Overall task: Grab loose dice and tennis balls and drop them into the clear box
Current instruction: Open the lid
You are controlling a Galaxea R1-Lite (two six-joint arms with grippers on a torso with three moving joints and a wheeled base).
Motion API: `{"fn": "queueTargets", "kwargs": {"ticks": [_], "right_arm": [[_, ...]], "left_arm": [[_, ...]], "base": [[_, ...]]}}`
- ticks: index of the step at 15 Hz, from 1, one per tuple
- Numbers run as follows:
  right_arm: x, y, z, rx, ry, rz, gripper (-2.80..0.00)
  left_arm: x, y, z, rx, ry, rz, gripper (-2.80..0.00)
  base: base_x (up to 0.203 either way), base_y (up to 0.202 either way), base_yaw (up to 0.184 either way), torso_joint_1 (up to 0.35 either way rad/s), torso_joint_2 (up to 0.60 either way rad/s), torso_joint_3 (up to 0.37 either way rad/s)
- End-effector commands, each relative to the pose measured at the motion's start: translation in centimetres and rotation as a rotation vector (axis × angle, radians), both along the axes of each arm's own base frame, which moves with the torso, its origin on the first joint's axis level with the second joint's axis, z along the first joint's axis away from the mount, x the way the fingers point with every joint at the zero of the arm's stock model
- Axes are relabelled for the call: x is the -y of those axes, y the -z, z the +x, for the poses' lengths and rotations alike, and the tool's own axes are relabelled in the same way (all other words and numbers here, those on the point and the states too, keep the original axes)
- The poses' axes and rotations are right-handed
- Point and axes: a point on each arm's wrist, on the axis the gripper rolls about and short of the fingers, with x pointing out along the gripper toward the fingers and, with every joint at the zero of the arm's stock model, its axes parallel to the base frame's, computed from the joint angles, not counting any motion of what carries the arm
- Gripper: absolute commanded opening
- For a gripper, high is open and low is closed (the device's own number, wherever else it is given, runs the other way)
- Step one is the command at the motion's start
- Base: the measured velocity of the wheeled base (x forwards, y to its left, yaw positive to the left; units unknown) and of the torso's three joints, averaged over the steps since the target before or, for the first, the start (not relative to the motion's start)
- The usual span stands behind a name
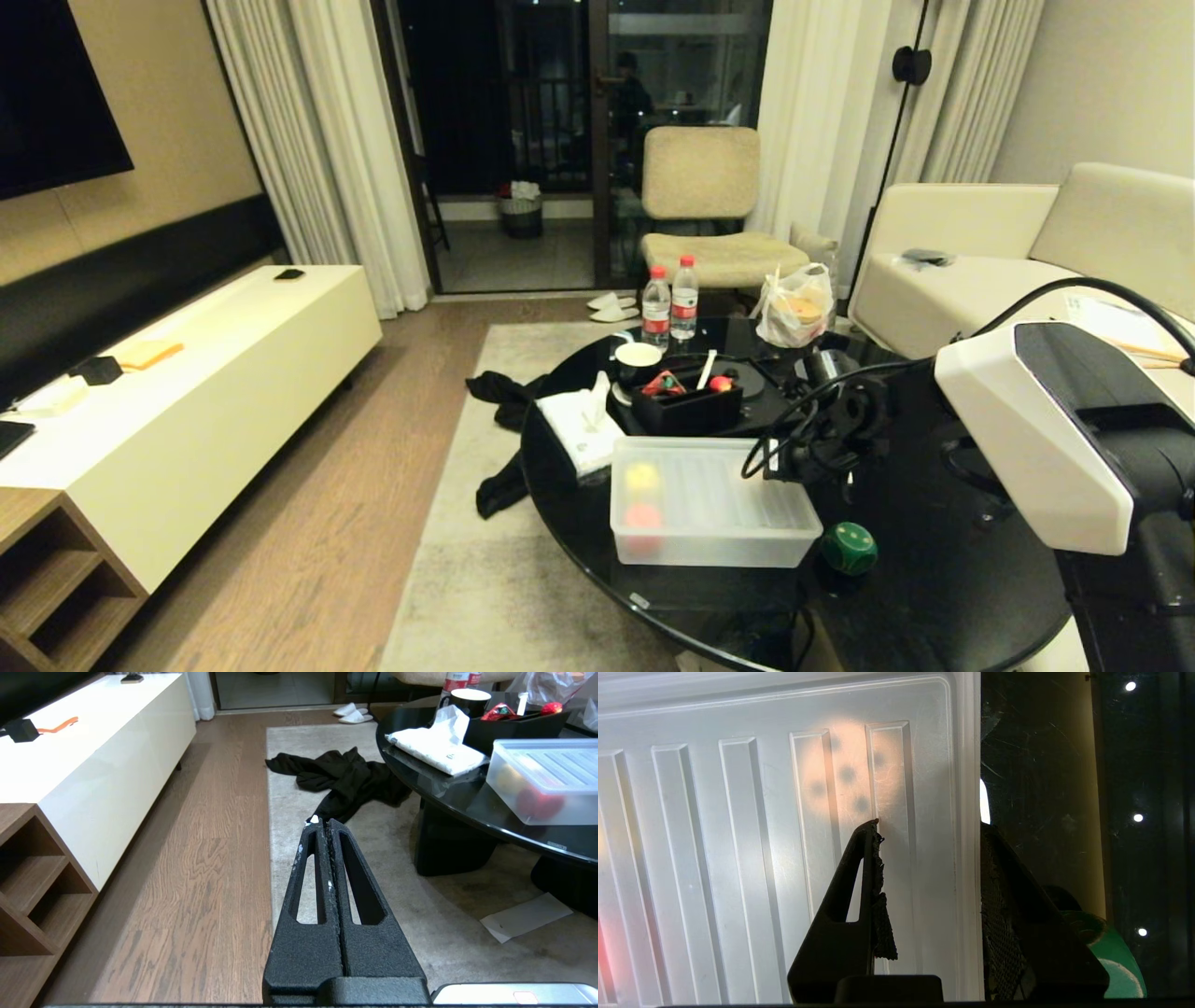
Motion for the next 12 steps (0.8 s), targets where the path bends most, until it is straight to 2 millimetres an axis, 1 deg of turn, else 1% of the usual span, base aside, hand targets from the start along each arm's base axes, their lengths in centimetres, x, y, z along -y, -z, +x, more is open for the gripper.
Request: {"fn": "queueTargets", "kwargs": {"ticks": [1,4,6,12], "right_arm": [[0.0,-0.9,-0.2,0.017,0.004,0.006,-2.80],[0.4,-2.1,-0.4,0.041,0.023,0.017,-2.80],[0.9,-2.3,-0.4,0.045,0.034,0.017,-2.80],[1.0,-1.6,-0.7,0.018,0.034,0.017,-2.80]], "left_arm": [[0.0,0.0,0.0,-0.002,-0.001,0.001,-2.80],[0.0,0.0,0.0,-0.002,-0.001,0.000,-2.80],[0.0,0.0,0.0,-0.002,-0.001,-0.001,-2.80],[0.0,0.0,0.0,0.000,-0.001,-0.001,-2.80]], "base": [[0.000,0.000,0.000,0.000,0.00,0.000],[0.000,0.000,0.000,0.000,0.00,0.000],[0.000,0.000,0.000,0.000,0.00,0.000],[0.000,0.000,0.000,0.000,0.00,0.000]]}}
